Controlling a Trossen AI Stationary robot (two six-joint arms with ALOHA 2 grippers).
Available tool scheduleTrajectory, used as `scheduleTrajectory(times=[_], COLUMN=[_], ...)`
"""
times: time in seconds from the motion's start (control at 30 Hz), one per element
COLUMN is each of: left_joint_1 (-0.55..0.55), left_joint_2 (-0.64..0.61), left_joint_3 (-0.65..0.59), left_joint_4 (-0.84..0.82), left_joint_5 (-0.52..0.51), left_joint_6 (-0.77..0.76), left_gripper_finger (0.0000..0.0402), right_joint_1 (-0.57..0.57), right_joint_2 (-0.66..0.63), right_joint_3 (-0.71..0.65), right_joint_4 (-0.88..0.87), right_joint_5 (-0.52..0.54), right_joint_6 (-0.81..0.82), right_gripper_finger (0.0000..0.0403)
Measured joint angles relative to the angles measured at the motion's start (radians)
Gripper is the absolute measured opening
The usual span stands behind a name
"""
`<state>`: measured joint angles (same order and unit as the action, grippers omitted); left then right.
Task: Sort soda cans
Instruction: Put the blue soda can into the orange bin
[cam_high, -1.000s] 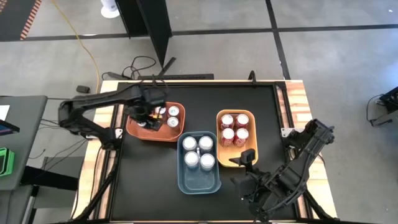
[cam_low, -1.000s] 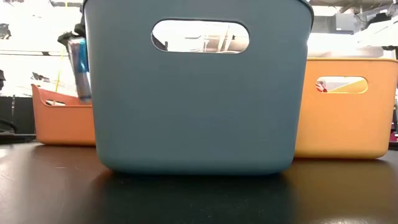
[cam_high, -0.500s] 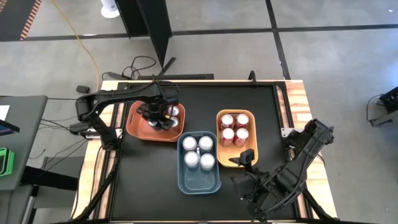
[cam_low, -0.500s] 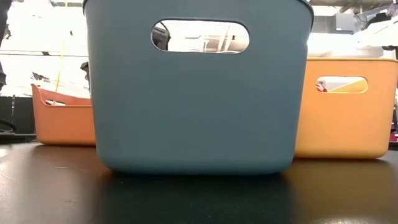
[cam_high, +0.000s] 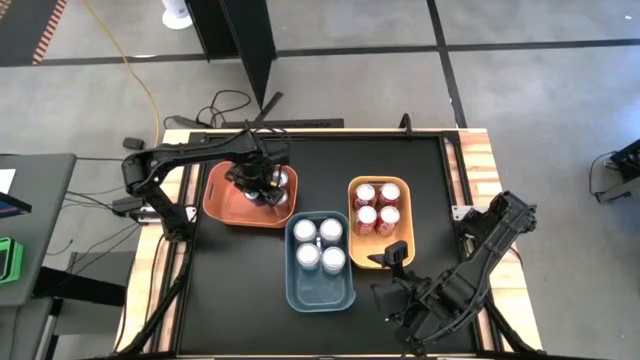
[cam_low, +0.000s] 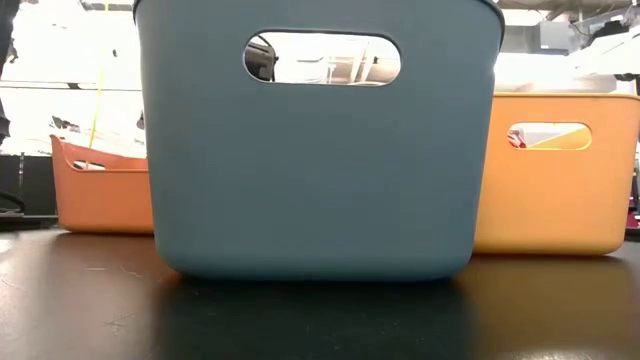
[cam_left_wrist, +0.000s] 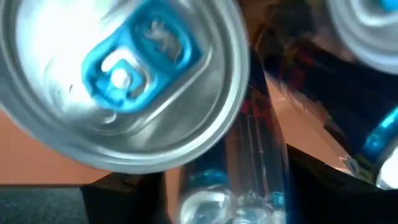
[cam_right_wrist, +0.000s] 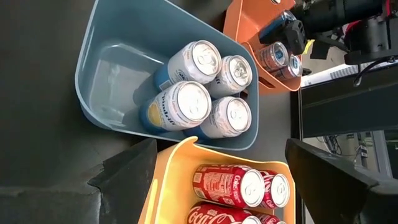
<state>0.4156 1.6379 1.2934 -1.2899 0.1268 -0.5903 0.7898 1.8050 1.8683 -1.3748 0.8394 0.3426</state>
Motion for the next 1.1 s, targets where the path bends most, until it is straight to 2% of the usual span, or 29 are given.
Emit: scheduleTrajectory(times=[1.1], left_joint_1=[-0.002], left_joint_2=[0.0], left_joint_3=[0.0], left_joint_4=[0.067], left_joint_5=[0.002], left_joint_6=[0.047], left_gripper_finger=[0.0252], right_joint_1=[0.0], right_joint_2=[0.0], right_joint_3=[0.0], right_joint_4=[0.005], right_joint_5=[0.0], right_joint_6=[-0.002], right_gripper_finger=[0.0372])
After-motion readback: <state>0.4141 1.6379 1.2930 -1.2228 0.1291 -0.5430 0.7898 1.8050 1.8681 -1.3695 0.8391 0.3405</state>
